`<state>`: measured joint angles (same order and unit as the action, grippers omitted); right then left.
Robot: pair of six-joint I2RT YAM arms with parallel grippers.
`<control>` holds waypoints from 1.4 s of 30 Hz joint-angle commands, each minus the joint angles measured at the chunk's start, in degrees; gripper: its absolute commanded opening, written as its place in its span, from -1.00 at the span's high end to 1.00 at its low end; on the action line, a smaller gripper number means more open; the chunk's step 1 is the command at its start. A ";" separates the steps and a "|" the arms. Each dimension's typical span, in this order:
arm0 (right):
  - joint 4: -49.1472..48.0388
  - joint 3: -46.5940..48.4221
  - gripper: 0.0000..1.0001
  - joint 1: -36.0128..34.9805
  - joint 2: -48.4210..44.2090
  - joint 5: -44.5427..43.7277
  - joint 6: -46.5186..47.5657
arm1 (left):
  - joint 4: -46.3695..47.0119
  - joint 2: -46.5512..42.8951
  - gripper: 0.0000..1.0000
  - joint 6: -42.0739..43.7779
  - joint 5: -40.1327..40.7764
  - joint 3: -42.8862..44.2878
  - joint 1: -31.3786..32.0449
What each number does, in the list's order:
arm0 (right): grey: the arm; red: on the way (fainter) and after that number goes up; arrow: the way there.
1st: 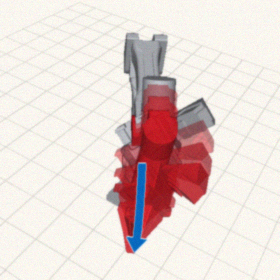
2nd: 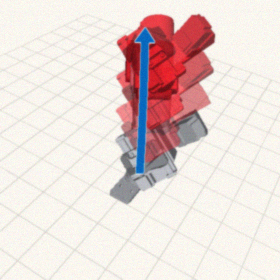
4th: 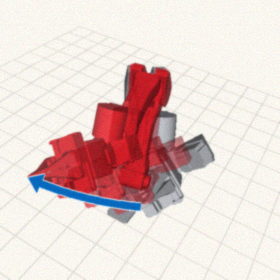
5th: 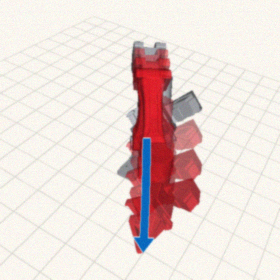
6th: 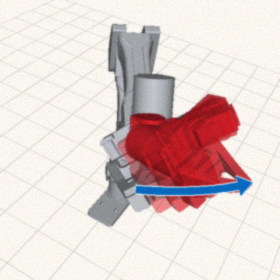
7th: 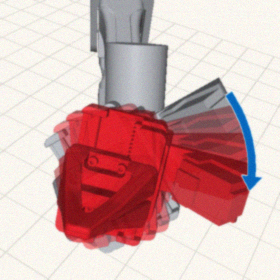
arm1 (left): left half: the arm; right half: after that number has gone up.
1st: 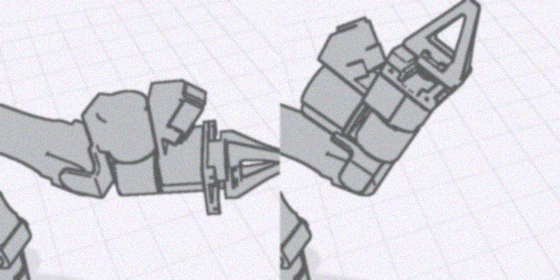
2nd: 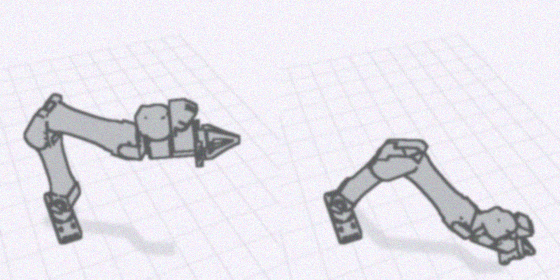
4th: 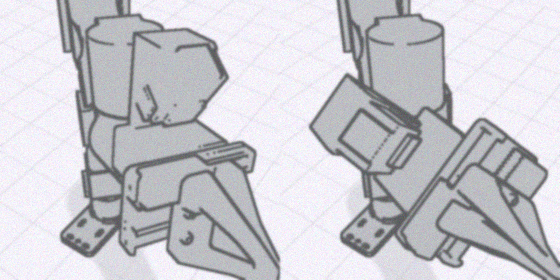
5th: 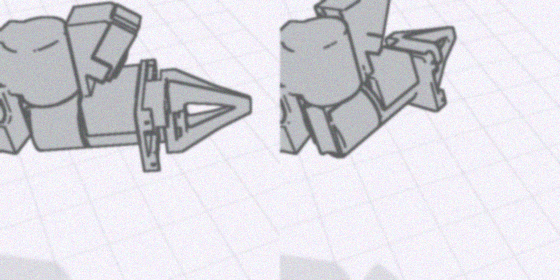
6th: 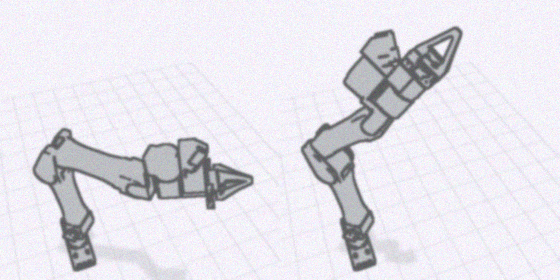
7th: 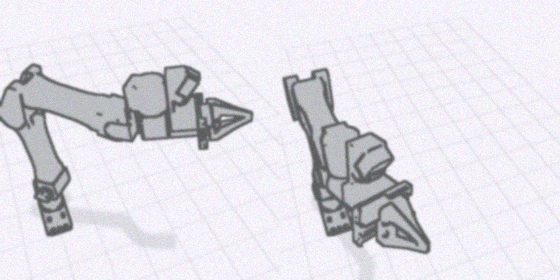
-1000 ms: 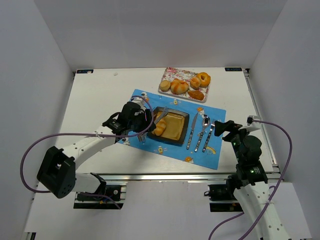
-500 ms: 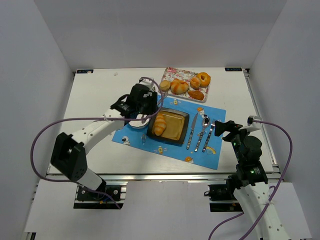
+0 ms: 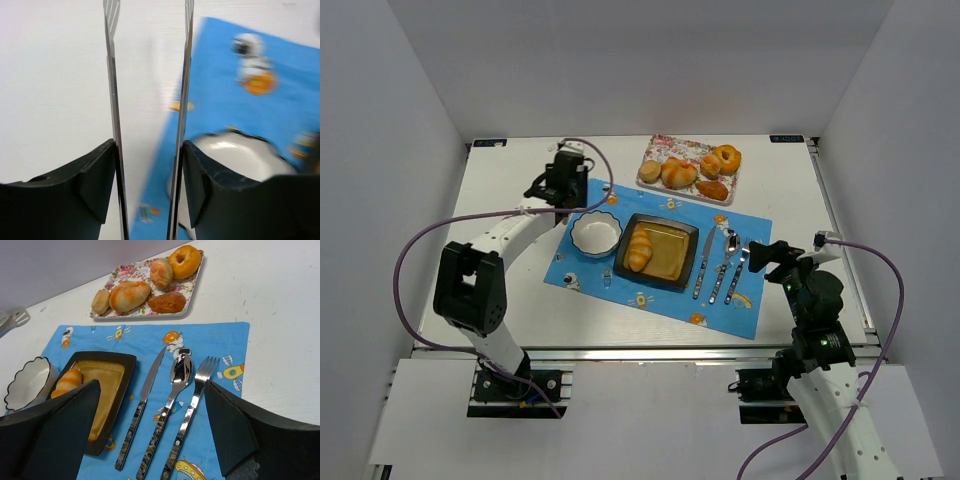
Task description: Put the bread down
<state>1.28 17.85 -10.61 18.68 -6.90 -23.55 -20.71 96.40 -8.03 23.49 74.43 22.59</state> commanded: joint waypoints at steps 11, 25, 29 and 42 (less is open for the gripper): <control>-4.18 -0.27 -0.79 -0.20 3.47 1.27 0.35 | 14.48 5.89 -0.30 10.67 -5.73 -8.17 -14.84; -3.22 0.52 -0.79 -0.20 3.56 1.01 -0.26 | 3.49 7.94 -0.93 0.66 -11.17 -2.72 -20.74; 0.46 2.89 -0.79 -0.11 4.70 -1.53 -2.11 | -0.81 -1.02 -0.96 -4.88 -9.69 -2.54 -21.27; 6.72 6.77 -0.79 -0.11 10.15 -6.64 -4.48 | -17.62 -46.20 -0.96 -33.45 -4.50 -23.09 -21.27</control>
<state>7.75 22.50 -10.61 28.77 -11.57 -26.89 -33.08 51.75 -34.72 18.57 57.17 1.32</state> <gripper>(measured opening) 0.895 0.982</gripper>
